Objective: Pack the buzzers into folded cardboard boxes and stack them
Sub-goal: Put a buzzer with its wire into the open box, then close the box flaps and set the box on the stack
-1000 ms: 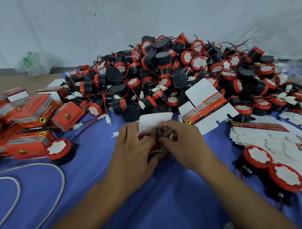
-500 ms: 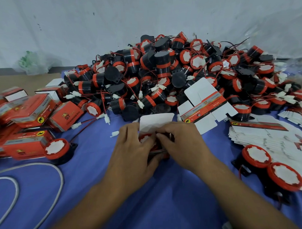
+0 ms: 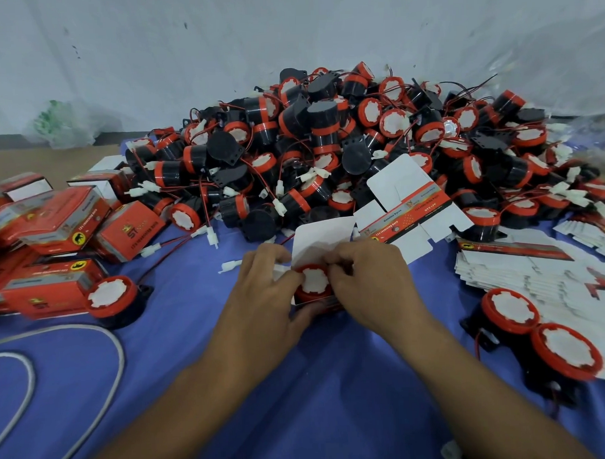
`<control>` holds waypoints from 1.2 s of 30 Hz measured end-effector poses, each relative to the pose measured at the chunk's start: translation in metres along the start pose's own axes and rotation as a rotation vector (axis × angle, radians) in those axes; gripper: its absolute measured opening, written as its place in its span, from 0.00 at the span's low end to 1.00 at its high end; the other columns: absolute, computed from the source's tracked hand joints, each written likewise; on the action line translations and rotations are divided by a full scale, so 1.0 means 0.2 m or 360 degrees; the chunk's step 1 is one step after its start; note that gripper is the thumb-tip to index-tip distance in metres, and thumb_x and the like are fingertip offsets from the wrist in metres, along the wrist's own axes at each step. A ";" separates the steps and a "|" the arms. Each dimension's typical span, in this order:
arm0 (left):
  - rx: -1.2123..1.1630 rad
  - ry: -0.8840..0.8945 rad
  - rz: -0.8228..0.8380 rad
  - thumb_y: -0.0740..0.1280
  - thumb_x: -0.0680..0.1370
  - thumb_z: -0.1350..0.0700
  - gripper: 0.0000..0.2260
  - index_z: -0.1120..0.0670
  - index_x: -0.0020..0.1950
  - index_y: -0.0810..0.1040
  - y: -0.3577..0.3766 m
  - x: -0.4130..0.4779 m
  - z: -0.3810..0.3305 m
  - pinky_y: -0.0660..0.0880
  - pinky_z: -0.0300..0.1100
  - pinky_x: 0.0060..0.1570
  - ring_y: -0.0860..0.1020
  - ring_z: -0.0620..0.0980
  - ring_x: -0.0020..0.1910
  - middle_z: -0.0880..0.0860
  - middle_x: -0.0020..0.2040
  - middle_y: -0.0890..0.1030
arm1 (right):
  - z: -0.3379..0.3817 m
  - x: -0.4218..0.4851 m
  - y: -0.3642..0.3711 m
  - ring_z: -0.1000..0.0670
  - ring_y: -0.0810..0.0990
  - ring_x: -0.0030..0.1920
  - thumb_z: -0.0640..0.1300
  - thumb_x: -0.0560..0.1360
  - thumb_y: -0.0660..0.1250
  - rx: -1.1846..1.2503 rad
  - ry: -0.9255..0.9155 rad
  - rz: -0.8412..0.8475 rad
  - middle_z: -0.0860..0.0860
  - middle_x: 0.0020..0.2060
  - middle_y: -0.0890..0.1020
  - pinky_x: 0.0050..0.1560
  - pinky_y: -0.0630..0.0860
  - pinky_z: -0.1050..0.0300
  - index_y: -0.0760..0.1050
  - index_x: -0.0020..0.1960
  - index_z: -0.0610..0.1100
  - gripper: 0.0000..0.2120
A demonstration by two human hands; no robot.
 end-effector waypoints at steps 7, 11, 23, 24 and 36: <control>-0.0083 0.0044 -0.0042 0.80 0.68 0.57 0.15 0.61 0.50 0.84 -0.01 0.01 -0.01 0.70 0.40 0.56 0.75 0.59 0.57 0.61 0.58 0.74 | -0.01 0.02 -0.03 0.54 0.79 0.43 0.40 0.76 0.64 0.0101 0.0140 0.0100 0.54 0.43 0.84 0.42 0.76 0.61 0.85 0.50 0.48 0.11; -0.0241 0.0096 -0.0316 0.81 0.67 0.60 0.26 0.61 0.61 0.76 -0.03 0.00 -0.04 0.72 0.35 0.62 0.71 0.48 0.61 0.58 0.66 0.63 | -0.03 0.04 -0.06 0.57 0.79 0.43 0.39 0.76 0.65 0.0123 0.0203 0.0226 0.57 0.42 0.83 0.37 0.67 0.74 0.85 0.52 0.50 0.12; -0.0297 0.0236 -0.0096 0.70 0.75 0.60 0.09 0.61 0.53 0.83 0.03 -0.01 -0.06 0.71 0.33 0.52 0.76 0.49 0.50 0.58 0.56 0.79 | -0.05 0.03 -0.01 0.47 0.65 0.55 0.44 0.76 0.68 -0.0325 0.0022 0.0053 0.50 0.49 0.71 0.49 0.61 0.58 0.85 0.48 0.52 0.07; -0.0283 0.0240 -0.0084 0.69 0.76 0.59 0.09 0.61 0.53 0.83 0.03 -0.01 -0.06 0.70 0.34 0.54 0.76 0.50 0.51 0.58 0.56 0.79 | -0.06 0.03 -0.01 0.47 0.63 0.57 0.47 0.75 0.70 -0.0298 0.0103 0.0040 0.51 0.51 0.70 0.49 0.58 0.58 0.84 0.46 0.54 0.04; -0.0496 -0.0067 0.0042 0.69 0.79 0.59 0.06 0.56 0.51 0.86 0.01 0.02 -0.03 0.71 0.37 0.51 0.74 0.47 0.51 0.49 0.50 0.77 | -0.12 0.04 -0.01 0.56 0.77 0.39 0.54 0.69 0.78 0.0339 0.0270 -0.0138 0.55 0.41 0.77 0.35 0.75 0.59 0.65 0.54 0.52 0.24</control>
Point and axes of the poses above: each hand's wrist, its own x-axis towards the middle knuckle, its own y-axis out of the palm, z = x × y, the point moved 1 cm from there along x, towards the middle knuckle
